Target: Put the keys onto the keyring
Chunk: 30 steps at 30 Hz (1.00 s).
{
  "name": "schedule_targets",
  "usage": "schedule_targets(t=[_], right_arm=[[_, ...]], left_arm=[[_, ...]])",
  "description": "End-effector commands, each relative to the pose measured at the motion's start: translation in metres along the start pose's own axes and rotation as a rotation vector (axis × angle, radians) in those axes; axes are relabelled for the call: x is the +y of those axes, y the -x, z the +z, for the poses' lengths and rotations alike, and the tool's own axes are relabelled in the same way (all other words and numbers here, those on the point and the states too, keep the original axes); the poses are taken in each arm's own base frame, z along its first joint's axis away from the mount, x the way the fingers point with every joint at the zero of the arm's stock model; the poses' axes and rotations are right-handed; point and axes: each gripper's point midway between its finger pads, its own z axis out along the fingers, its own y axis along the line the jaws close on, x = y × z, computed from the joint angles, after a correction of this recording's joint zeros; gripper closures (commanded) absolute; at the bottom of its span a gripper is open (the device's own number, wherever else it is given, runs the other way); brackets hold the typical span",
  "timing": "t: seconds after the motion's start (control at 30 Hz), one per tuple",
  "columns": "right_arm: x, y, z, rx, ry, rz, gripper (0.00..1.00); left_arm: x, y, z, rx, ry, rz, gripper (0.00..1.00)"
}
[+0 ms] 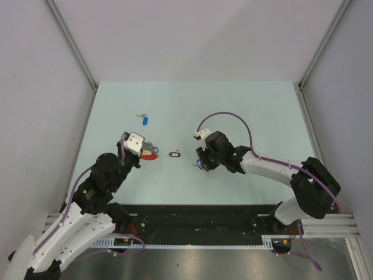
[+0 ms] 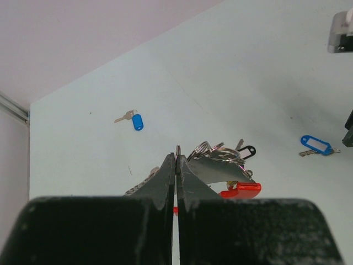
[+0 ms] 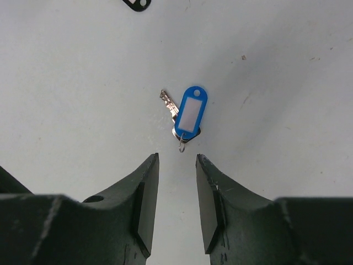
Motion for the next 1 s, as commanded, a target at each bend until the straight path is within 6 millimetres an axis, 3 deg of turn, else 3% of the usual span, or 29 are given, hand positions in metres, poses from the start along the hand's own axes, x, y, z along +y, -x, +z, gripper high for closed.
schedule_targets(t=[0.0, 0.23, 0.57, 0.97], right_arm=[[-0.007, -0.011, 0.004, 0.098, -0.108, -0.012, 0.62], [-0.01, -0.011, 0.019, 0.109, -0.2, -0.044, 0.69], [-0.003, -0.015, 0.036, 0.138, -0.217, -0.079, 0.7], [-0.007, -0.02, 0.037, 0.166, -0.258, -0.102, 0.8]], left_arm=[[0.002, 0.019, 0.0, -0.061, 0.002, -0.032, 1.0], [0.003, 0.017, 0.001, -0.056, 0.009, -0.031, 1.0], [0.004, 0.019, -0.002, -0.066, 0.011, -0.036, 1.0], [0.001, 0.016, 0.002, -0.047, -0.001, -0.031, 1.0]])
